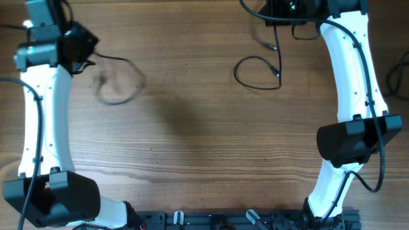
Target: Untangle cables
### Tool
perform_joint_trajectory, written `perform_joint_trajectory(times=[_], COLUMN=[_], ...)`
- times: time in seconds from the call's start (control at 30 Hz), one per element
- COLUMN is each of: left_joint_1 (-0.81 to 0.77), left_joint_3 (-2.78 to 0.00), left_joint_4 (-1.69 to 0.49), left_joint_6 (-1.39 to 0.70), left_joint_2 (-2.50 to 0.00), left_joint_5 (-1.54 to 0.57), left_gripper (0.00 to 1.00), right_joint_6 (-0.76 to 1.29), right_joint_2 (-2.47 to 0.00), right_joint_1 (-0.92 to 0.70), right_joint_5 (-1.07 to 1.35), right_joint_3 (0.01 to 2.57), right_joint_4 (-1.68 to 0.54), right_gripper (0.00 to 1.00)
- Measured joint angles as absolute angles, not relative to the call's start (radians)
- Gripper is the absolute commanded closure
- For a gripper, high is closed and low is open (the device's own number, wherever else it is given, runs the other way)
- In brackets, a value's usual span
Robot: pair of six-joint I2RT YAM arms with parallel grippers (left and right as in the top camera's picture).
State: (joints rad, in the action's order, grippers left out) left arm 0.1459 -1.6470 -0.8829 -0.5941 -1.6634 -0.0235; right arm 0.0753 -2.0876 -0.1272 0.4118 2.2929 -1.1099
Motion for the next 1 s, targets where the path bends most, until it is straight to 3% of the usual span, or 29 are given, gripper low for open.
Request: perform_joint_trajectory(times=[0.17, 0.5, 0.83, 0.87, 0.9, 0.93, 0.97, 1.0], left_joint_1=[0.035, -0.162, -0.252, -0.252, -0.252, -0.252, -0.252, -0.252], left_joint_3=[-1.647, -1.647, -1.647, -1.647, -1.647, -1.647, -1.647, -1.647], left_joint_4=[-0.928, -0.958, -0.939, -0.939, -0.938, -0.938, -0.938, -0.939], left_joint_6=[-0.58, -0.579, -0.577, -0.577, -0.577, -0.577, -0.577, -0.577], left_joint_2=[-1.664, -1.664, -1.664, -1.664, -1.664, -1.664, -1.664, -1.664], left_joint_5=[-0.183, -0.219, -0.215, -0.215, -0.214, -0.215, -0.215, -0.214], left_gripper=[0.96, 0.96, 0.96, 0.96, 0.96, 0.96, 0.96, 0.96], right_joint_6=[0.147, 0.269, 0.348, 0.347, 0.346, 0.334, 0.333, 0.33], right_joint_2=[-2.067, -1.971, -2.032, -2.061, -2.094, -2.131, -2.179, -2.205], right_joint_1=[-0.041, 0.226, 0.389, 0.39, 0.39, 0.388, 0.387, 0.387], right_joint_5=[0.3, -0.035, -0.154, -0.15, -0.138, -0.113, -0.084, -0.067], right_joint_3=[2.292, 2.292, 2.295, 2.295, 2.295, 2.295, 2.295, 2.295], right_joint_4=[-0.949, -0.663, -0.707, -0.726, -0.742, -0.758, -0.787, -0.811], right_gripper=[0.96, 0.96, 0.95, 0.85, 0.63, 0.19, 0.01, 0.0])
